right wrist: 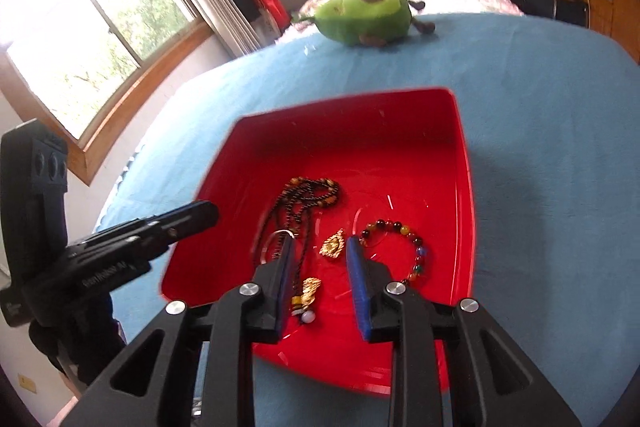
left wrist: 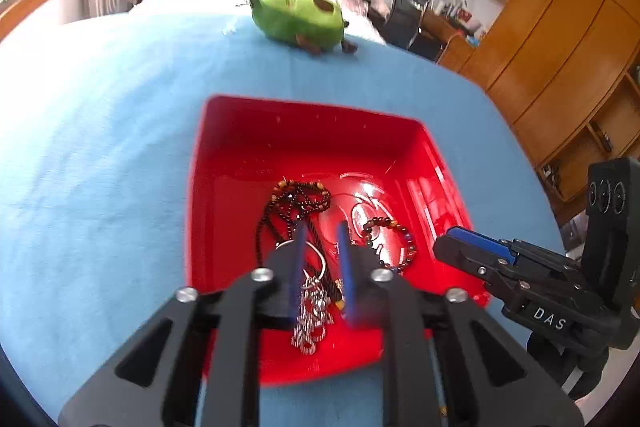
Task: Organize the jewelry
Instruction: 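Open both tools to drop the bangle and pendant into the box, then move both tools back to the remaining jewelry on the cloth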
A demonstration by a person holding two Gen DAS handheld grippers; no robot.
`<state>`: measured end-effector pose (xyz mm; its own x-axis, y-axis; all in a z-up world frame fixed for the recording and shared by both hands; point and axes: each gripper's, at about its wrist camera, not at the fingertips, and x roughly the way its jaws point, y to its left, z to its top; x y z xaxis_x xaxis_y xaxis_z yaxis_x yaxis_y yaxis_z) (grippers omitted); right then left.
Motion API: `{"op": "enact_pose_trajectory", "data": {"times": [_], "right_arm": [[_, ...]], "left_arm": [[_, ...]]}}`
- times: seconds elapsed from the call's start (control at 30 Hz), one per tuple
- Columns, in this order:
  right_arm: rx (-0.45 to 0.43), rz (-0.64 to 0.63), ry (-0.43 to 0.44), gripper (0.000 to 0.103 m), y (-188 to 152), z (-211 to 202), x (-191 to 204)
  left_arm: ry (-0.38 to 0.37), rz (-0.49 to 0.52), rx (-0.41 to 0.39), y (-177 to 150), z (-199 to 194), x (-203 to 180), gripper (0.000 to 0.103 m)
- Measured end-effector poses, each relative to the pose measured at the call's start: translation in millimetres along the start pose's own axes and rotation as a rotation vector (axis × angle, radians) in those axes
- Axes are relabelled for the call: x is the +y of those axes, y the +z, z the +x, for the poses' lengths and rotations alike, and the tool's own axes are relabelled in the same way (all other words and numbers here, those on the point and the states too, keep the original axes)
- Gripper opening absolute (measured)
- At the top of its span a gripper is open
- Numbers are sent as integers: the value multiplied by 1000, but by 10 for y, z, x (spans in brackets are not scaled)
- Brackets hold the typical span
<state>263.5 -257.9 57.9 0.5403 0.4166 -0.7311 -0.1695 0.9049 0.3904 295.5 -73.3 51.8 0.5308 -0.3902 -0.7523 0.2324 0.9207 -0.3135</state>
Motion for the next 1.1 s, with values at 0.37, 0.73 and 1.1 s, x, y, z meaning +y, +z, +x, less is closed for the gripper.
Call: {"op": "enact_pose_trajectory", "data": {"times": [0.37, 0.73, 1.1], "right_arm": [[-28, -55, 17, 27, -364, -463, 296], [43, -47, 24, 27, -1157, -558, 291], [130, -45, 36, 27, -1722, -472, 352]], "left_arm": [[31, 43, -47, -444, -671, -135, 37], [81, 30, 54, -1181, -733, 154, 40], [40, -41, 181, -1718, -489, 421, 38]]}}
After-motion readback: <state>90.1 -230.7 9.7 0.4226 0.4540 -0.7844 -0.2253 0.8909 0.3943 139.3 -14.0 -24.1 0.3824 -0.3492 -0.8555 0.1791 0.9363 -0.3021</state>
